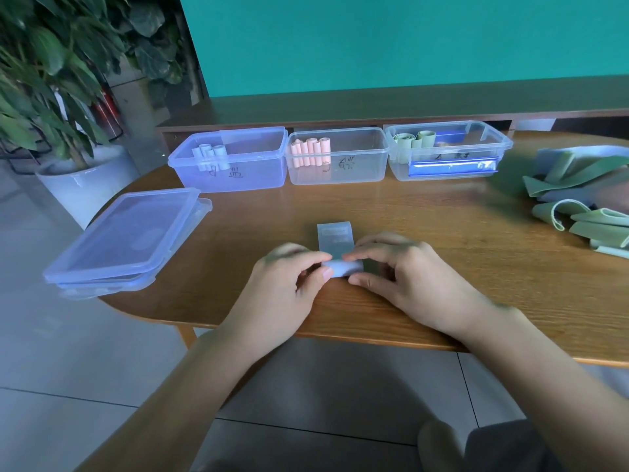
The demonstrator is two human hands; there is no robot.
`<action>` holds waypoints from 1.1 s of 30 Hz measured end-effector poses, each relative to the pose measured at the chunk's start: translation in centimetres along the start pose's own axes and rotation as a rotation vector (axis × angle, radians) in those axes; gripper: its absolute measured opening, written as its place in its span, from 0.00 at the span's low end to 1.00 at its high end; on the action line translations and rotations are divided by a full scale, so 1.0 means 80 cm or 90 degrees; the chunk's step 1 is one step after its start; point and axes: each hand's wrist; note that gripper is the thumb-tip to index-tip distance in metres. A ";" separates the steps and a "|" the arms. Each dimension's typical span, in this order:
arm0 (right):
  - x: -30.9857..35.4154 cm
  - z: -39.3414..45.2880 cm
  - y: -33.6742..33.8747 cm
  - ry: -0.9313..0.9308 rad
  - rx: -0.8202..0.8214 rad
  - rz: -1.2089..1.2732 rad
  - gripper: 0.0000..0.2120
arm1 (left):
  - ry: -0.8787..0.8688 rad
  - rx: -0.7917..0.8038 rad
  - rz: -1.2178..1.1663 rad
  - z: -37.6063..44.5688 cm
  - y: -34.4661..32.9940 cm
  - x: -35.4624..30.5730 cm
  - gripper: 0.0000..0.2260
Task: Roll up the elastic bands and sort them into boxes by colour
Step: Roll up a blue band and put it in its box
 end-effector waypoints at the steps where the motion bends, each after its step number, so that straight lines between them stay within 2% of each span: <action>1: -0.001 0.001 -0.001 -0.003 -0.002 0.000 0.12 | 0.005 0.003 0.006 0.000 0.000 0.000 0.12; 5: -0.003 0.007 -0.005 -0.010 0.001 0.008 0.10 | 0.014 -0.001 -0.020 0.000 0.000 -0.006 0.14; 8: -0.004 0.009 -0.006 -0.011 0.001 0.004 0.11 | 0.013 0.000 -0.007 0.003 -0.001 -0.009 0.10; 12: -0.004 0.007 -0.009 -0.011 -0.018 -0.017 0.13 | 0.014 0.005 0.015 0.009 -0.004 -0.007 0.08; 18: 0.003 0.006 -0.011 0.023 -0.068 -0.022 0.10 | 0.002 0.012 0.027 0.017 -0.012 0.005 0.09; 23: -0.001 0.010 -0.016 -0.018 -0.042 -0.044 0.15 | 0.015 -0.006 0.027 0.022 -0.013 0.007 0.14; 25: -0.002 0.011 -0.016 -0.029 -0.028 -0.051 0.16 | 0.001 -0.032 0.007 0.022 -0.011 0.006 0.13; 28: -0.002 0.012 -0.015 -0.045 -0.011 -0.051 0.19 | -0.022 -0.016 0.020 0.022 -0.011 0.005 0.10; 33: -0.002 0.010 -0.015 -0.029 -0.059 -0.030 0.14 | -0.025 -0.020 0.036 0.026 -0.015 0.008 0.10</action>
Point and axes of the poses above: each hand's wrist, its own z-axis towards the middle knuckle, its own y-axis out of the back of the hand, x = y × z, and after that the axes turned 11 degrees about -x, right-handed
